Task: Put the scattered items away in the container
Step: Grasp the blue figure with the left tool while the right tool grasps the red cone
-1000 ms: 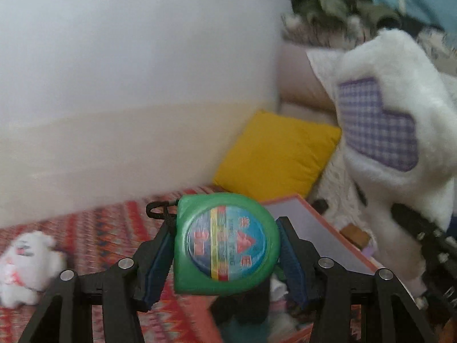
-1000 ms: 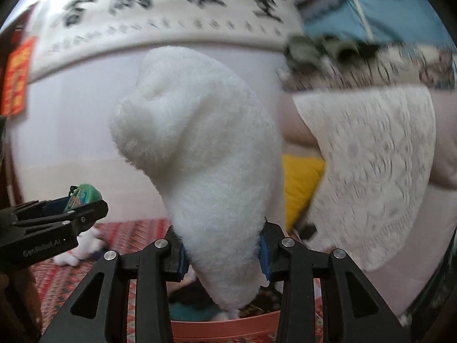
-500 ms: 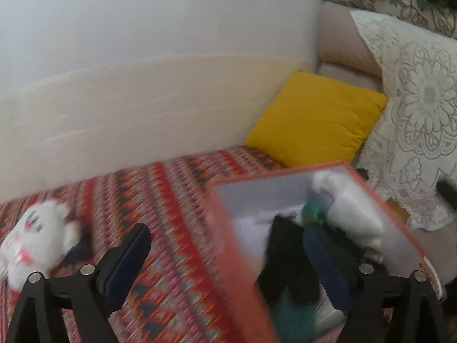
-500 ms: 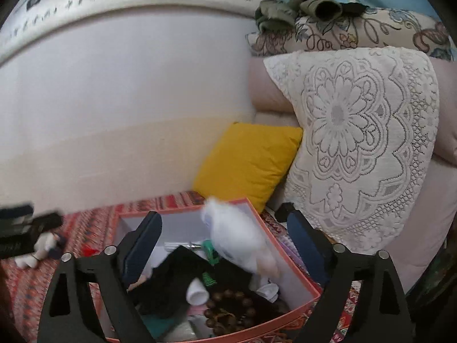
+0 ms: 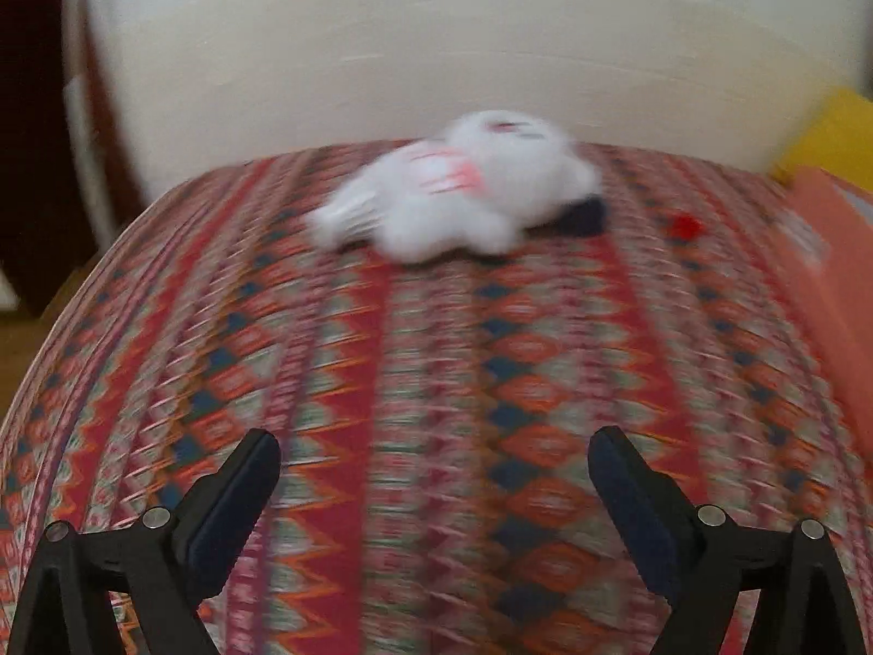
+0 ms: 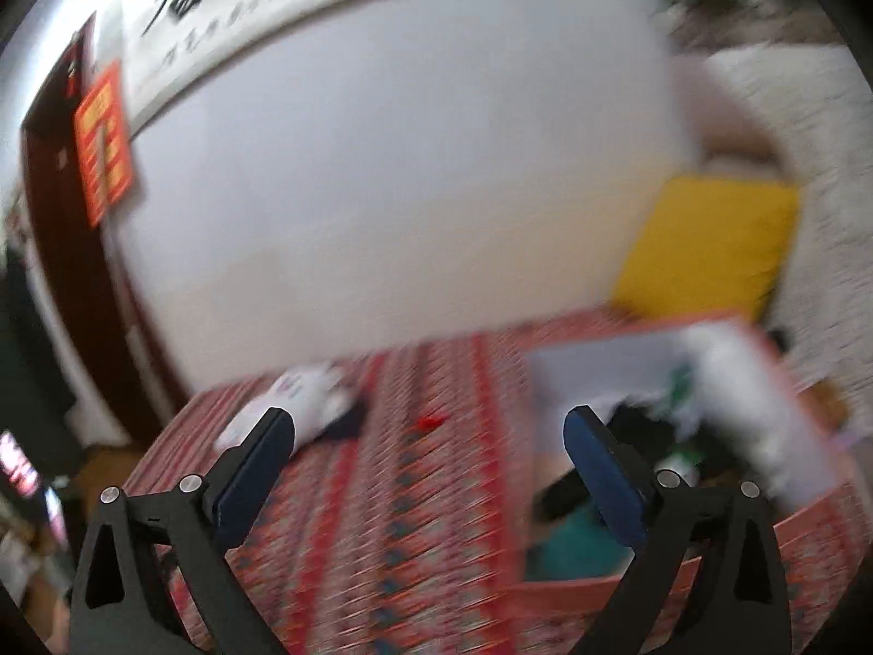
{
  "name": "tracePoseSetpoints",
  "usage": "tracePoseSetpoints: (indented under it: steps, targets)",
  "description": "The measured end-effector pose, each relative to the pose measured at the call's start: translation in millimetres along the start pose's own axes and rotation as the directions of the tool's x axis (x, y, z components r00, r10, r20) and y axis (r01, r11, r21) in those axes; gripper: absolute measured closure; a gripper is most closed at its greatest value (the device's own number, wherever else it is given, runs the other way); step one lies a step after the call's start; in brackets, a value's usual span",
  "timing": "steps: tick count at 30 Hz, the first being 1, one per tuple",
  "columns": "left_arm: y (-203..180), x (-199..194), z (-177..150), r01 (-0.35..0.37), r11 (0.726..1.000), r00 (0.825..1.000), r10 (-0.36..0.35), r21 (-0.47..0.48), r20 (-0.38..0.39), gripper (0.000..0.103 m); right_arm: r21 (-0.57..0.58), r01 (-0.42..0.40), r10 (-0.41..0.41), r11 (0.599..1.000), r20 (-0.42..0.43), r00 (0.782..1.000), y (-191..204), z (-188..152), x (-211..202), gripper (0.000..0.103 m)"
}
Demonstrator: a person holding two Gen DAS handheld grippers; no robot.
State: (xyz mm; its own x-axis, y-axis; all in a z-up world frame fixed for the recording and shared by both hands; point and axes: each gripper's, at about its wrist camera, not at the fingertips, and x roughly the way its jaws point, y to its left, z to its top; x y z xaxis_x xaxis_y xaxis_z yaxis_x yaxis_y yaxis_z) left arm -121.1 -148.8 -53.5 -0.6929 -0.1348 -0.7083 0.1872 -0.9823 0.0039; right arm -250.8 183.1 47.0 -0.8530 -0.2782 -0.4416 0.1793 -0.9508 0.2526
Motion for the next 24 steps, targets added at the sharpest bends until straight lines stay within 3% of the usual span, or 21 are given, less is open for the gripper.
tracePoseSetpoints:
  steps: [4,10,13,15,17,19,22,24]
  targets:
    - [23,28,-5,0.031,0.997,0.998,-0.034,-0.071,-0.045,0.008,-0.053,-0.044,0.036,0.998,-0.141,0.989,54,-33,62,0.002]
    - [-13,66,8,0.141,0.989,0.987,-0.144,-0.047,-0.067,0.008,-0.092,0.088,-0.107,0.992,-0.225,0.968,73,-48,140,0.002]
    - [-49,106,22,0.21,0.977,0.97,-0.213,-0.038,-0.12,0.008,-0.039,0.159,-0.164,0.986,-0.299,0.94,58,-50,193,0.002]
    - [-71,137,31,0.241,0.969,0.959,-0.246,-0.056,-0.141,0.008,0.024,0.192,-0.168,0.981,-0.386,0.907,41,-61,233,0.003]
    - [-93,169,40,0.228,0.973,0.961,-0.231,-0.043,-0.148,0.008,0.089,0.204,-0.145,0.975,-0.445,0.884,25,-78,268,0.003]
    - [-111,195,47,0.17,0.985,0.978,-0.169,-0.009,-0.122,0.007,0.096,0.243,-0.171,0.965,-0.471,0.866,15,-97,295,0.003]
    - [-133,218,72,0.115,0.993,0.989,-0.113,0.009,-0.099,0.005,0.001,0.27,-0.25,0.963,-0.37,0.895,18,-105,314,0.0]
    - [-138,237,89,0.141,0.99,0.985,-0.141,-0.013,-0.095,0.005,0.032,0.267,-0.238,0.963,-0.361,0.902,12,-97,327,0.0]
